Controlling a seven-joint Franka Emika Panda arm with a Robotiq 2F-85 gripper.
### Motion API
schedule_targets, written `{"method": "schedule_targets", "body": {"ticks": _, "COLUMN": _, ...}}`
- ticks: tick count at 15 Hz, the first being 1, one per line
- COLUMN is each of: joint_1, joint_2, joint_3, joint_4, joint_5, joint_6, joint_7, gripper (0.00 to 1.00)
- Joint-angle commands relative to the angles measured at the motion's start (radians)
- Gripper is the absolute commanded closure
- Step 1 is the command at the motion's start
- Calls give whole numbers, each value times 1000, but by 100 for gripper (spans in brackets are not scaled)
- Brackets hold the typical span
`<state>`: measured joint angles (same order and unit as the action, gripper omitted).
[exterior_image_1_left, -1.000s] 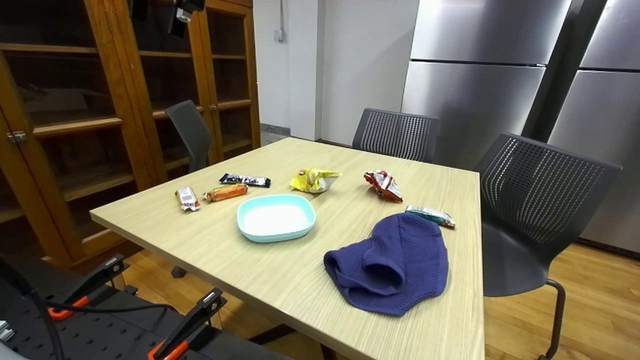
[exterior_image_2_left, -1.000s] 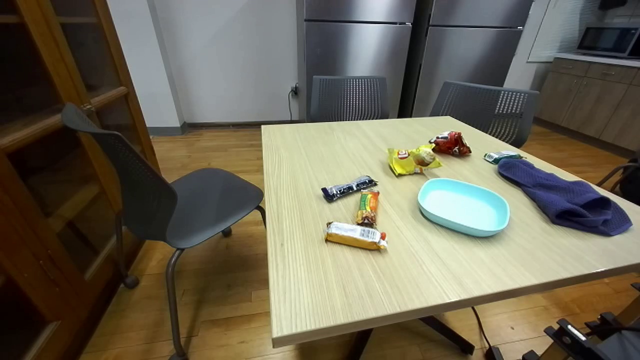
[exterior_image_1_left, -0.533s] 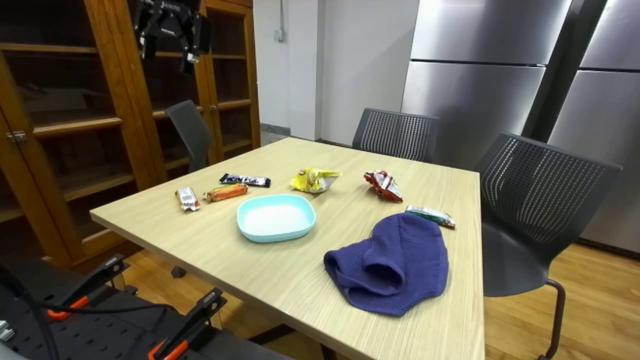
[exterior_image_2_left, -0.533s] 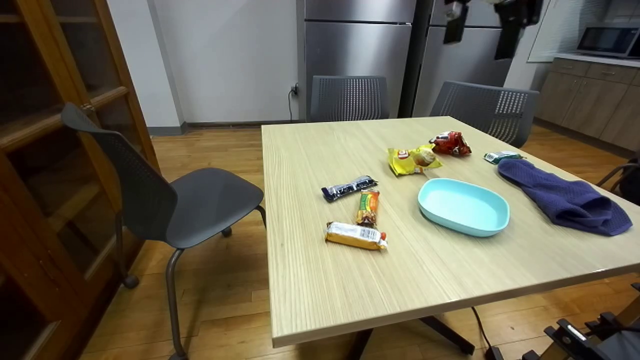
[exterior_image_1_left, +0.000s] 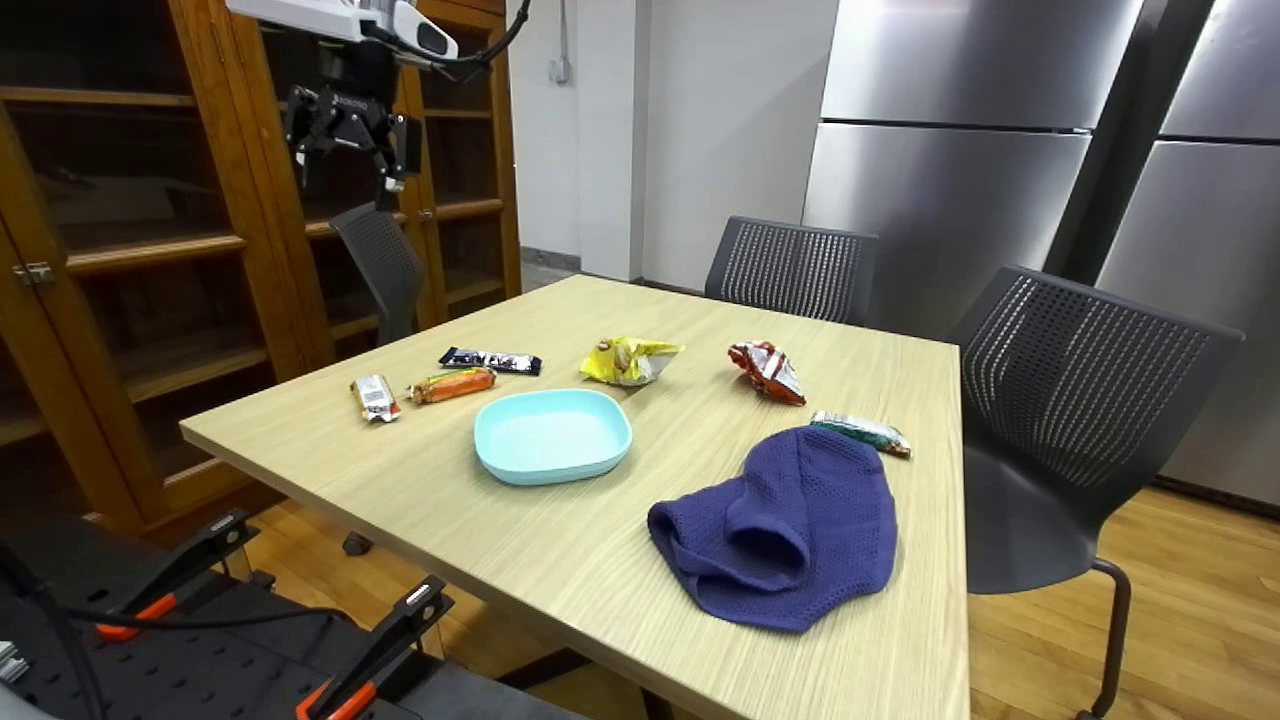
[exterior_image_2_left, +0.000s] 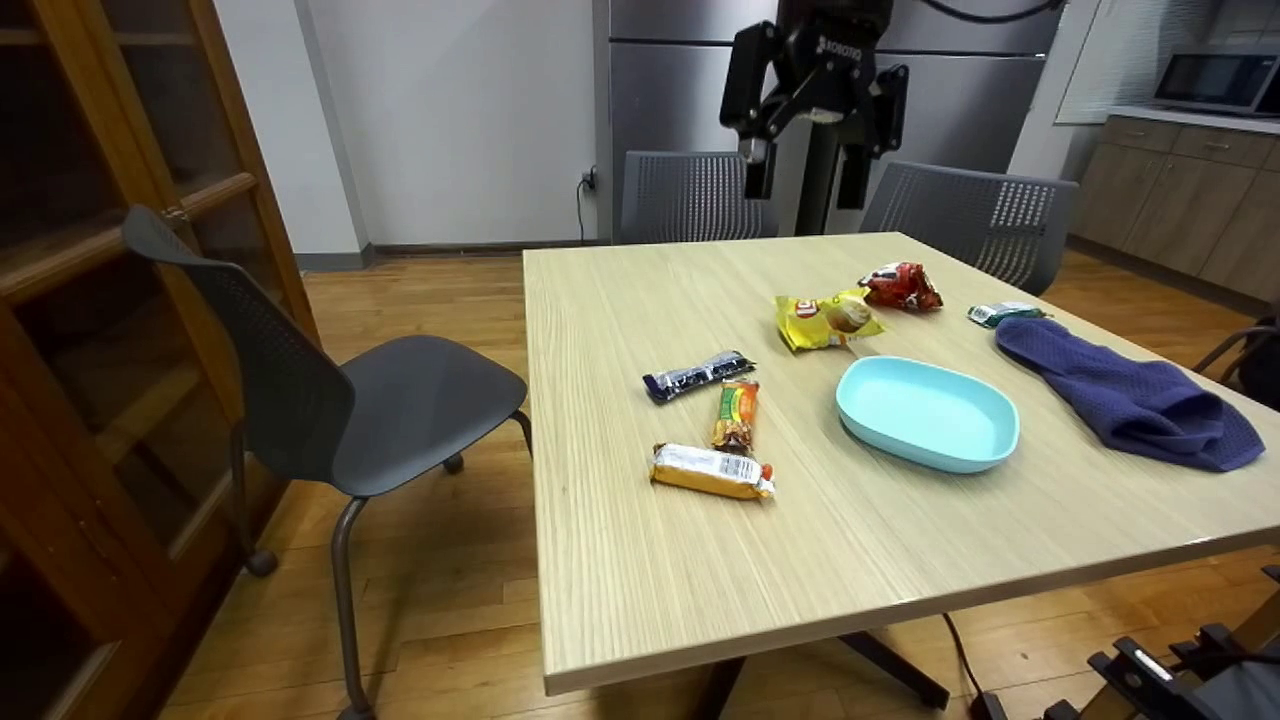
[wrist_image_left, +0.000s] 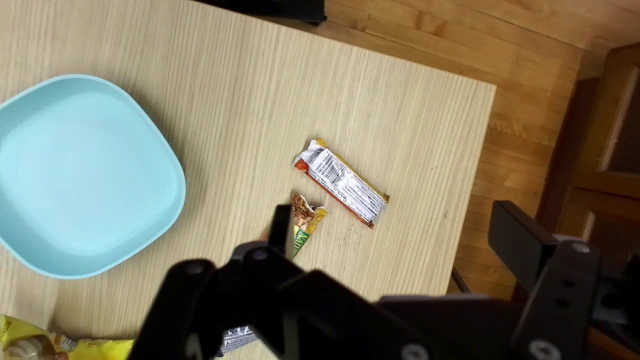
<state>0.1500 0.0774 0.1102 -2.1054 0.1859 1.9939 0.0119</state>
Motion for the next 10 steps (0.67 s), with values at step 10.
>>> {"method": "schedule_targets", "body": {"ticks": 10, "joint_1": 11, "joint_2": 95, "joint_3": 15, "joint_4": 40, "joint_5": -122, "joint_6": -6, "joint_7": 40, "gripper": 0}}
